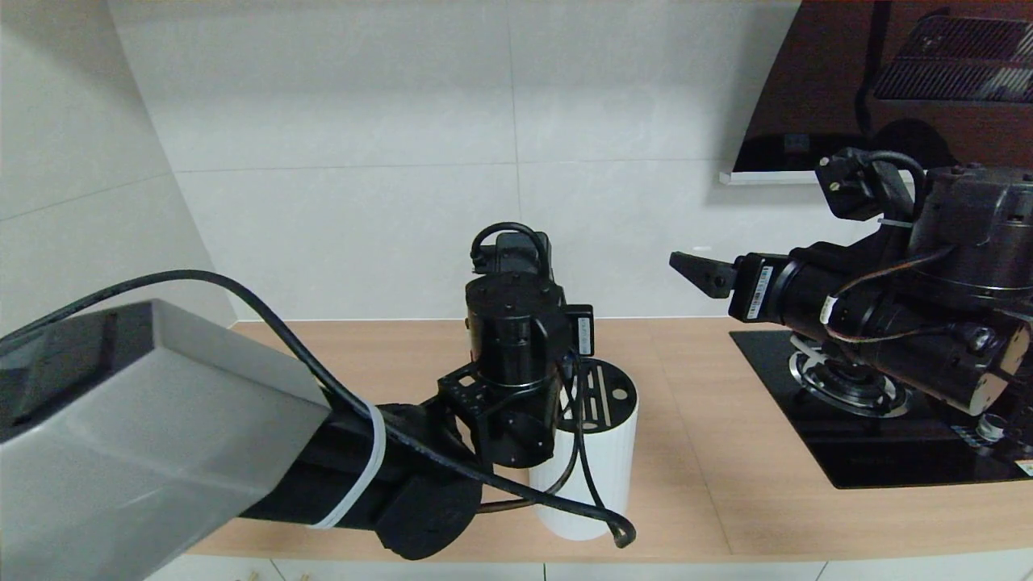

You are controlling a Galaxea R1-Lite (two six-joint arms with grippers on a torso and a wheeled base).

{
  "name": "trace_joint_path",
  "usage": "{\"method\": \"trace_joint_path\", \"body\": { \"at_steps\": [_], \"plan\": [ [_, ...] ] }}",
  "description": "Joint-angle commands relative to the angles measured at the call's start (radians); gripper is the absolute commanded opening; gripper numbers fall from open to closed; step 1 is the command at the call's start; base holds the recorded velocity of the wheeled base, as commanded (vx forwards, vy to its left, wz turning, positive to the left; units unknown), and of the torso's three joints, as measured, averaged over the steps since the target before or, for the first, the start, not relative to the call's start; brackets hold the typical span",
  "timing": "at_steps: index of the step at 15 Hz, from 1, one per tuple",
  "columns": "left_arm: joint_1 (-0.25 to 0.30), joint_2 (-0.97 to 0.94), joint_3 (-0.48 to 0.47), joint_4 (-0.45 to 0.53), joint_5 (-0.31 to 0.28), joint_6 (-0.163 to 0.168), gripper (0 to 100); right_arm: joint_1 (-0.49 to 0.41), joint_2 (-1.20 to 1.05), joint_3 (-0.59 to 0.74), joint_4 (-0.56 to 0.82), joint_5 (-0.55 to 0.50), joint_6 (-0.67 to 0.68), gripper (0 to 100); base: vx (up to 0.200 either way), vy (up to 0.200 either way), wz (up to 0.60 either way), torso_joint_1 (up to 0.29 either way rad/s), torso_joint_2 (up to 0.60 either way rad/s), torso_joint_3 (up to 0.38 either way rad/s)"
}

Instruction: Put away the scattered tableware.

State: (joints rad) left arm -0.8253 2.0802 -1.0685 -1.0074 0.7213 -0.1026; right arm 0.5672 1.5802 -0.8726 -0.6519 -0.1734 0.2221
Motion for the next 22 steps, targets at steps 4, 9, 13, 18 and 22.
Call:
{"method": "trace_joint_path", "body": {
  "at_steps": [4, 9, 13, 18, 22],
  "plan": [
    [-0.020, 0.067, 0.058, -0.031, 0.010, -0.020, 0, 0.000, 0.003, 0.001, 0.000, 0.000, 0.000, 100, 0.000, 0.000, 0.00, 0.000, 0.00, 0.000],
    [-0.041, 0.130, 0.119, -0.091, 0.009, -0.020, 0, 0.000, 0.001, 0.000, 0.000, 0.000, 0.000, 100, 0.000, 0.000, 0.00, 0.000, 0.00, 0.000],
    [-0.046, 0.159, 0.117, -0.094, 0.009, -0.020, 0, 0.000, 0.000, 0.000, -0.002, 0.000, 0.000, 100, 0.000, 0.000, 0.00, 0.000, 0.00, 0.000],
    [-0.048, 0.159, 0.117, -0.094, 0.010, -0.020, 0, 0.000, 0.004, 0.000, -0.002, 0.000, 0.000, 100, 0.000, 0.000, 0.00, 0.000, 0.00, 0.000],
    [-0.048, 0.159, 0.117, -0.094, 0.009, -0.020, 100, 0.000, 0.003, 0.003, -0.003, 0.000, -0.014, 100, 0.000, 0.000, 0.00, 0.000, 0.00, 0.000]
  ]
}}
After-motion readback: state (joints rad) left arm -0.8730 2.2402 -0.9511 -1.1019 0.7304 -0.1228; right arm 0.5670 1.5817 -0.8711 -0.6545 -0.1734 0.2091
